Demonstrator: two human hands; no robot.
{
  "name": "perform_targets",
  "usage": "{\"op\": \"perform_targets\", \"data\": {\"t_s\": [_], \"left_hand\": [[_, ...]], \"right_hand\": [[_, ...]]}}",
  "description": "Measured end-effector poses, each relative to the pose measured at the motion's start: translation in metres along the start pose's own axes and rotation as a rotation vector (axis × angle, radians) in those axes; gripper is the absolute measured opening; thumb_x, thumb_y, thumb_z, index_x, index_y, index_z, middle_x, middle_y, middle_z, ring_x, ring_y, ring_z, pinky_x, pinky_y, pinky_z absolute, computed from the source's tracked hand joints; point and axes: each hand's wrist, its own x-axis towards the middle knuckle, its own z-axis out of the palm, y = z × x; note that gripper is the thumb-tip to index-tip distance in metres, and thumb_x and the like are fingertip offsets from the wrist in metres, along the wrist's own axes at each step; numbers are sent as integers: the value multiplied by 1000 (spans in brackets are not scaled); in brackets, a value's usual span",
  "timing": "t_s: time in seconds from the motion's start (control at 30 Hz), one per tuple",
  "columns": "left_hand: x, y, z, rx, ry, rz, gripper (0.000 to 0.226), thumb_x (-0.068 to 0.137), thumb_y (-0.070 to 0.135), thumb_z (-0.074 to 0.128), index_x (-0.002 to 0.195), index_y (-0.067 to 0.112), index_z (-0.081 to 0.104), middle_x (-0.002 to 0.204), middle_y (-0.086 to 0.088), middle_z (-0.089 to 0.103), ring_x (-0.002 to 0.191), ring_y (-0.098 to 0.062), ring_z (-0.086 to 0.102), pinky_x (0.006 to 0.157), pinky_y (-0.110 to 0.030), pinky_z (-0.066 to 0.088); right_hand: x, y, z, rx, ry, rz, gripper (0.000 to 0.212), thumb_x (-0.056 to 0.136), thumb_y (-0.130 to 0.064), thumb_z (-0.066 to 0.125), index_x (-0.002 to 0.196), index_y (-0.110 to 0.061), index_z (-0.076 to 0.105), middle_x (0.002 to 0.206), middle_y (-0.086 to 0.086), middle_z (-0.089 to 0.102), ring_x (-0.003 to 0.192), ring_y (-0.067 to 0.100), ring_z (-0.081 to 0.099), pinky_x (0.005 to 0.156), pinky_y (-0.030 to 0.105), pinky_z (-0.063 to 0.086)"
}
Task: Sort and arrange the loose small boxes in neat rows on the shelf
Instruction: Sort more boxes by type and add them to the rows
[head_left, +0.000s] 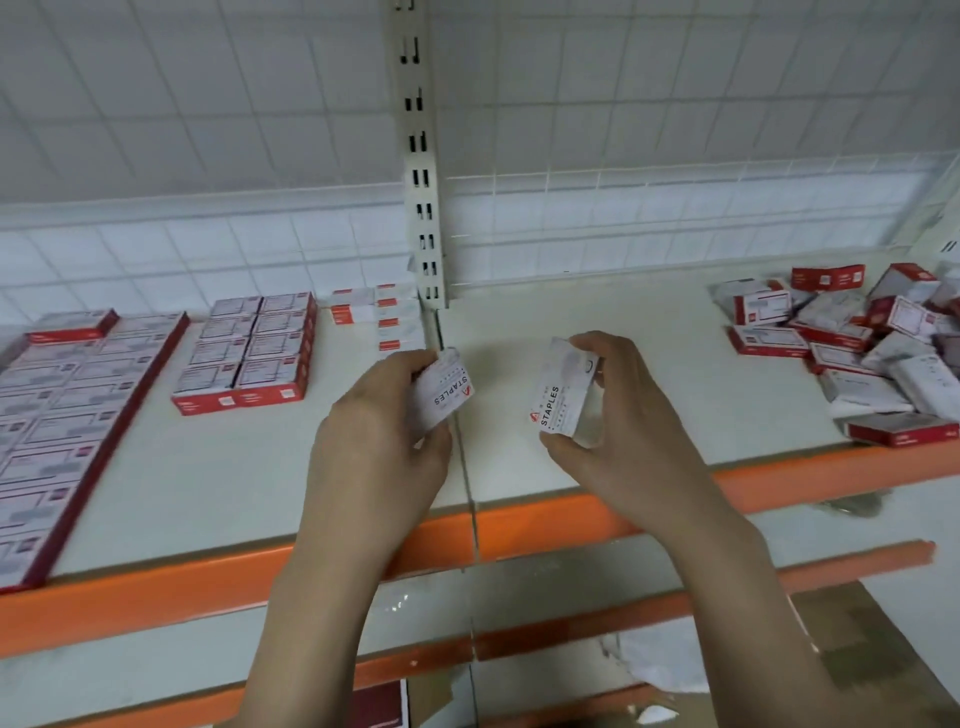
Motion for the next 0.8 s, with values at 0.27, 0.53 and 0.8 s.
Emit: {"op": "perform_targets", "data": {"t_s": [0.27,0.53,0.8], "left_hand": [[-4,-36,-39,22,-23,-66,44,76,31,68,114,22,46,99,-1,64,85,-28,60,64,-36,46],[-6,-47,-51,81,12,20,58,85,40,54,139,36,34,120,0,60,102,-27,59,79,-36,47],[-10,-54,-55,-108,-117,-108,92,70,17,78,138,20,16,120,1,48,97,-17,52,69,-6,35]], "right_hand": [[2,-47,32,-23,-58,9,79,73,-22,74,137,-23,27,113,-11,33,95,-6,35,74,10,36],[9,-55,35,-128,-115,-26,81,73,-28,72,143,-31,30,107,-11,25,97,2,38,79,16,36],[20,-56,48,-48,-78,-29,72,67,-30,79,125,-18,36,107,-10,26,97,-1,31,70,2,37]]}}
